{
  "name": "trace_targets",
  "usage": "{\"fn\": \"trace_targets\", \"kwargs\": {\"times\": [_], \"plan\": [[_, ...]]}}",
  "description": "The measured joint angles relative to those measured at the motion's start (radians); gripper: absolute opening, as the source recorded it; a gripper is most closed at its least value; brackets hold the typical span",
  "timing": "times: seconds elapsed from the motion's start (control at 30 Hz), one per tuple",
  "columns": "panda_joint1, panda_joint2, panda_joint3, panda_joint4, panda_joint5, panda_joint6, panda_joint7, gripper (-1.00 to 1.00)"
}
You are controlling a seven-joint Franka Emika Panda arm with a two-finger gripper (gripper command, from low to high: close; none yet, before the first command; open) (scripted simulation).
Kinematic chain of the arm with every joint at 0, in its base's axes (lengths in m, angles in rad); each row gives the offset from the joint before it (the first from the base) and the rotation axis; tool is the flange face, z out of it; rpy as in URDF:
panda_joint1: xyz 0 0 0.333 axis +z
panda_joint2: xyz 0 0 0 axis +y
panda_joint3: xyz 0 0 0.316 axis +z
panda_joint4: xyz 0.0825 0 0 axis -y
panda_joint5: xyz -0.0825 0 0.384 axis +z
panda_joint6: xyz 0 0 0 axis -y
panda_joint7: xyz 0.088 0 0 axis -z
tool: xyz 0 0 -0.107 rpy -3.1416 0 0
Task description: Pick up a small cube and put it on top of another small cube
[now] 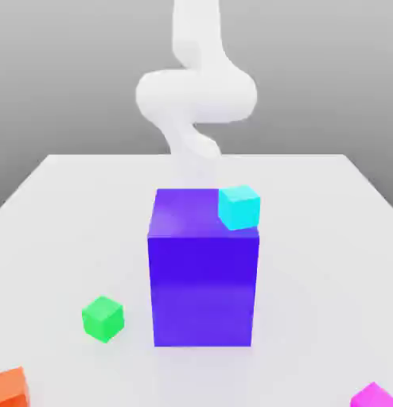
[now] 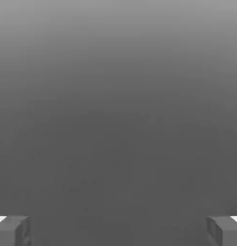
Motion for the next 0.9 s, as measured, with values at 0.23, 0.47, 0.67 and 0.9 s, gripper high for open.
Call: {"fn": "trace_targets", "kwargs": {"times": [0.23, 0.47, 0.67, 0.9], "plan": [[-0.028, 0.256, 0.107, 0.035, 0.053, 0.057, 0.256, 0.00], [-0.042, 0.508, 0.221, 0.068, 0.028, 0.116, 0.561, 0.00], [0.009, 0.733, 0.268, 0.097, -0.060, 0.166, 0.869, 0.00], [0.115, 0.996, 0.240, 0.132, -0.168, 0.219, 1.229, 0.00]]}}
